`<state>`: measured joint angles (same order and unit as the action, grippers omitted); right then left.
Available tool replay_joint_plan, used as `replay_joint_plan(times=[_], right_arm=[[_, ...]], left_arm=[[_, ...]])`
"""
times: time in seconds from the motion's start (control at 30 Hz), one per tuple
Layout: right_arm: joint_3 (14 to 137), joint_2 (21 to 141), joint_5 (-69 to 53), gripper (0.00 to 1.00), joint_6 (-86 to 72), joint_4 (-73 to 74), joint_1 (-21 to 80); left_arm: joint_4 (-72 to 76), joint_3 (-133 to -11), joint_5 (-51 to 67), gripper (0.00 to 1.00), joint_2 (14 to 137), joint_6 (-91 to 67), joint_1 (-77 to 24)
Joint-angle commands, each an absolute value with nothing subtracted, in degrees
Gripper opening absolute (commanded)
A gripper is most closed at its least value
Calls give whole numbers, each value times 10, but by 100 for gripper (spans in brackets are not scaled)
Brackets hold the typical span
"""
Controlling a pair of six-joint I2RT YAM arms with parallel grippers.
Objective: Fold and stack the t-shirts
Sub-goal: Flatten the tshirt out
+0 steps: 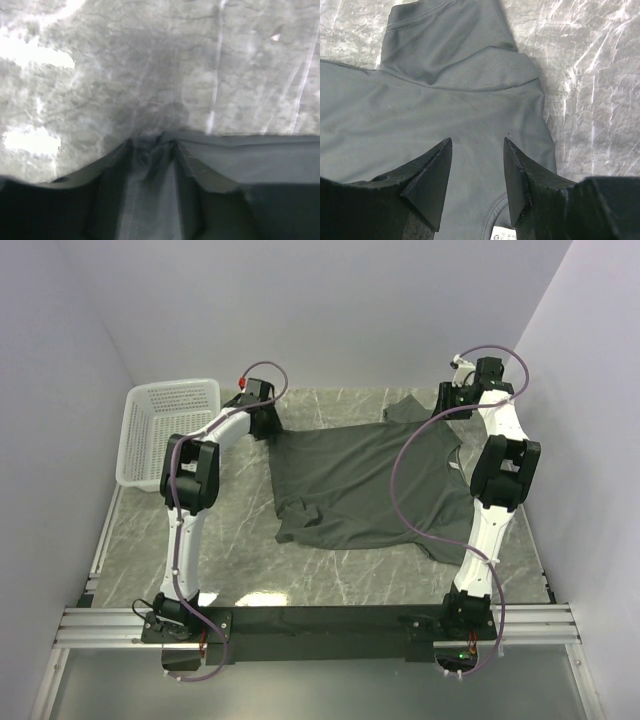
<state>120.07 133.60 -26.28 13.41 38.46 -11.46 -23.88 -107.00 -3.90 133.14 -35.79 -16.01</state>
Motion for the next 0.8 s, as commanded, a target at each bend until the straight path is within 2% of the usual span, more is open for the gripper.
replay_joint_plan(times=[0.0,0.07,0.1,0.17,0.3,0.43,0.77], right_arm=[[1217,1315,-272,53,129,365,-116],[1232,1322,-273,53,127,367,-116],[1238,1324,-272,53,123,367,-116],[1258,1337,-265,53,102,361,-116],[1307,1375,-245,58,24,345,-116],[1327,1410,-238,70,-50,316,-113],[1375,1474,-161,67,-73,367,-91]], left_arm=[[-268,-1094,-36,43,1358,-366,-156],[-261,-1092,-30,29,1362,-360,-154],[-257,-1090,-23,13,1361,-359,-153],[-240,-1078,-20,0,1350,-352,-153],[-211,-1045,-30,0,1306,-330,-153],[-193,-993,-26,0,1252,-320,-153],[-167,-903,10,0,1185,-316,-153]])
